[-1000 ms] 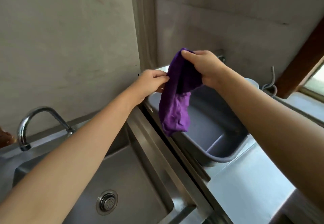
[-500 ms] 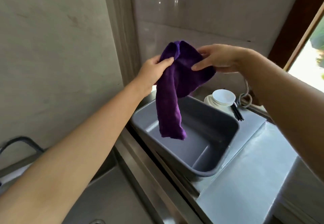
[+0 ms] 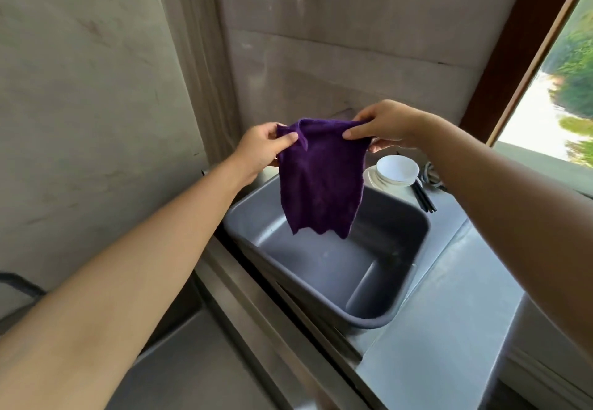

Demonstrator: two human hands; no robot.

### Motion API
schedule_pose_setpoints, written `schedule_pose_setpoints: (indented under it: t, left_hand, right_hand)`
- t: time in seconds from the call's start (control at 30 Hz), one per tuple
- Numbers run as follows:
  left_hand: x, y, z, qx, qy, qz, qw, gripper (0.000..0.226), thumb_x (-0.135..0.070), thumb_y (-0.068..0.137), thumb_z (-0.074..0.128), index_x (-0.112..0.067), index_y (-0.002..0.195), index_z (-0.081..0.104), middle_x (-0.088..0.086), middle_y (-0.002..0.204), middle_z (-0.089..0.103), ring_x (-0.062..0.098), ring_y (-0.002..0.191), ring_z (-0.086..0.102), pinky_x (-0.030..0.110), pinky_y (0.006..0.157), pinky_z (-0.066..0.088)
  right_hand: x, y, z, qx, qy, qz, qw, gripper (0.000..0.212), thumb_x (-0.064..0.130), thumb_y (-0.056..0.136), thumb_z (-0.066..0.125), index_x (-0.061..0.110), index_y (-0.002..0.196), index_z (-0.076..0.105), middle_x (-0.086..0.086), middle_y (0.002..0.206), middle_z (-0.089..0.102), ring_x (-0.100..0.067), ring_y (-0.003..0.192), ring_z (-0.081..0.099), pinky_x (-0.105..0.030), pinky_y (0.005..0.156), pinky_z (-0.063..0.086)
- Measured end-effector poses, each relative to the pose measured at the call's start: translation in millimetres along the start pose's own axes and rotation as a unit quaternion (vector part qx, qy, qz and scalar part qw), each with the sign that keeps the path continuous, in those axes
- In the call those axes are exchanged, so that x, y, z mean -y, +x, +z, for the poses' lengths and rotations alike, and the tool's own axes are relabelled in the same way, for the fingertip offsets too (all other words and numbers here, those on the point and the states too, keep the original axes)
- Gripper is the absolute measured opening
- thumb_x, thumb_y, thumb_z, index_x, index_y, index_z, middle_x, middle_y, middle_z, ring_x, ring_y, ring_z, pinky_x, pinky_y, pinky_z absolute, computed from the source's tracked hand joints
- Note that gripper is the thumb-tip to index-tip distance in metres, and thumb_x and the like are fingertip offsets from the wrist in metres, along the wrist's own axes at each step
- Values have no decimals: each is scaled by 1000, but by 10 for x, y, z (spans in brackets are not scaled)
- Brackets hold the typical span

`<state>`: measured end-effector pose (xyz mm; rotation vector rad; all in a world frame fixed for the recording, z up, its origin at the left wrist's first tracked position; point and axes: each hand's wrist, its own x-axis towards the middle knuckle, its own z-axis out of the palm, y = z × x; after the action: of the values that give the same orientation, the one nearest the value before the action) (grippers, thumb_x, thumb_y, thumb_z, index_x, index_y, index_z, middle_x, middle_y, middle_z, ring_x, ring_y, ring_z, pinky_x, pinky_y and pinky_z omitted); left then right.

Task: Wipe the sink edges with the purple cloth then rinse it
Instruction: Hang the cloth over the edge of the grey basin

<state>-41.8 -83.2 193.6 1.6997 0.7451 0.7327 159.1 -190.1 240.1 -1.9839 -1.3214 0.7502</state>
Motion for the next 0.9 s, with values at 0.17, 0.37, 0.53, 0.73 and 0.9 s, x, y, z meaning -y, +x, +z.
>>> schedule_pose_setpoints:
  t: [0.17, 0.37, 0.53, 0.73, 0.9]
  left_hand:
    - [70, 114, -85, -44, 51, 20, 998, 10, -5, 87, 61, -12, 85, 67, 2, 71, 63, 5, 57, 59, 24, 61, 54]
    - [469, -199, 148, -45, 85, -18, 995, 22, 0, 86, 58, -3, 106, 66, 13, 84, 67, 22, 74, 67, 34, 71, 59]
    - [1039, -475, 602, 9, 100, -152, 983, 19, -4, 84, 59, -10, 101, 63, 12, 93, 64, 35, 94, 66, 50, 78, 57]
    - [1362, -244, 616, 58, 164, -324, 930, 34, 5, 89, 44, 6, 122, 50, 22, 92, 60, 34, 76, 66, 40, 59, 55]
    - [1617, 2, 527, 138, 302, -365, 869, 34, 4, 91, 38, 10, 124, 46, 21, 67, 58, 30, 57, 64, 38, 47, 56]
  right_hand:
    - [-163, 172, 48, 7, 111, 17, 994, 16, 15, 82, 69, 12, 97, 68, 0, 80, 61, -9, 67, 54, -12, 54, 50]
    - [-636, 245, 388, 29, 214, 3, 976, 3, 12, 84, 65, 15, 85, 66, 6, 69, 66, -3, 62, 60, -15, 63, 50]
    - [-1269, 204, 777, 67, 114, 64, 989, 12, 22, 84, 67, 11, 88, 67, -4, 84, 64, -12, 79, 59, -19, 71, 53]
    - [-1500, 391, 1265, 13, -41, 70, 997, 31, 29, 82, 69, 6, 102, 66, -2, 85, 60, -13, 77, 54, -21, 64, 41]
    - [-1593, 705, 1679, 7, -49, 99, 994, 43, 21, 81, 69, 0, 117, 57, -15, 109, 66, -22, 94, 59, -28, 77, 45]
